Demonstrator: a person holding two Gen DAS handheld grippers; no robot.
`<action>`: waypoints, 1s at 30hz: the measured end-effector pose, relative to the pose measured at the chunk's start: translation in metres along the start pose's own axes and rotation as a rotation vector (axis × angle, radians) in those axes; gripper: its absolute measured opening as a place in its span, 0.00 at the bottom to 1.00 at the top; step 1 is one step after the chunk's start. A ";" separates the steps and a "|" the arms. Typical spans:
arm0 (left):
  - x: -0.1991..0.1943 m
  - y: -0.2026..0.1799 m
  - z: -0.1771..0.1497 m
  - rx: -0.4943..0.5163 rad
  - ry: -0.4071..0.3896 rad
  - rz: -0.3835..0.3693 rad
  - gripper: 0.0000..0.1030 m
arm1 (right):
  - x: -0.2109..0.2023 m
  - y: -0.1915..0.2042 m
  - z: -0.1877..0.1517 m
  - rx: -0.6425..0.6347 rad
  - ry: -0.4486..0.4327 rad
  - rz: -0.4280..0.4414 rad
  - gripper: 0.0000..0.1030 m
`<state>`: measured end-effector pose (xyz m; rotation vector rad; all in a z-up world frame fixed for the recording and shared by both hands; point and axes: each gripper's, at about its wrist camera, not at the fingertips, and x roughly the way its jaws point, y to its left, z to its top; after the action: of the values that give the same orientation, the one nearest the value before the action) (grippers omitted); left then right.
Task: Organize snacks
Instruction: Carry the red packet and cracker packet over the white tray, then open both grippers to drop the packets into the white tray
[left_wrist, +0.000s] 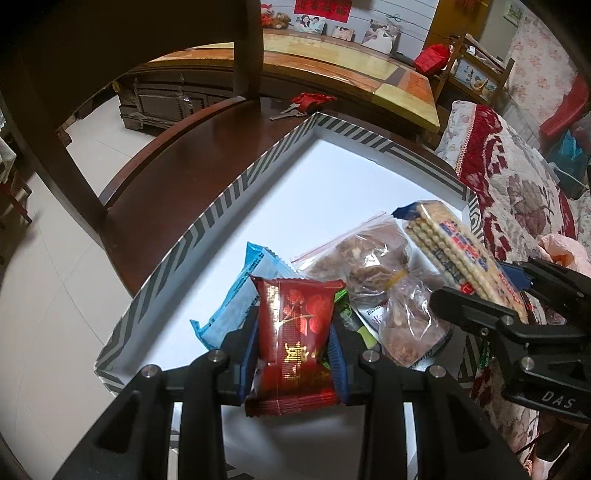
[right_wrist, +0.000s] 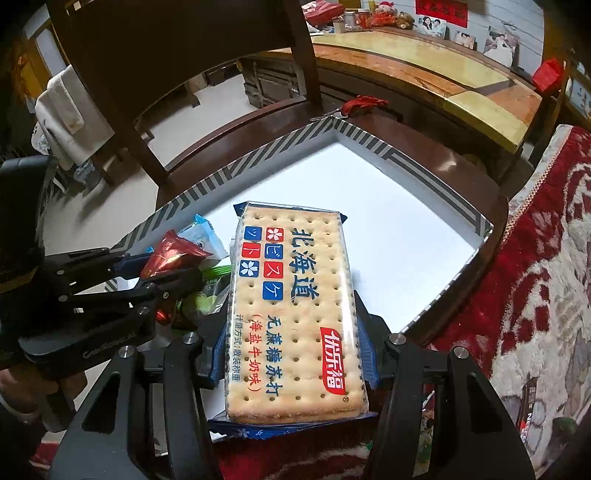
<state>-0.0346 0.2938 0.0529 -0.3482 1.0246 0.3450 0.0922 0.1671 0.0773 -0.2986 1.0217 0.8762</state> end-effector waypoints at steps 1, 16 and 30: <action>0.000 0.000 0.000 0.000 -0.001 0.001 0.35 | 0.002 0.001 0.001 -0.001 0.003 -0.001 0.53; -0.002 -0.002 -0.005 -0.004 -0.016 0.043 0.38 | 0.024 0.008 0.007 -0.020 0.048 0.000 0.53; -0.014 -0.003 -0.008 -0.005 -0.040 0.064 0.67 | 0.011 0.010 0.004 -0.019 0.042 -0.018 0.55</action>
<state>-0.0463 0.2860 0.0615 -0.3123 0.9975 0.4113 0.0902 0.1811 0.0716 -0.3427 1.0485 0.8663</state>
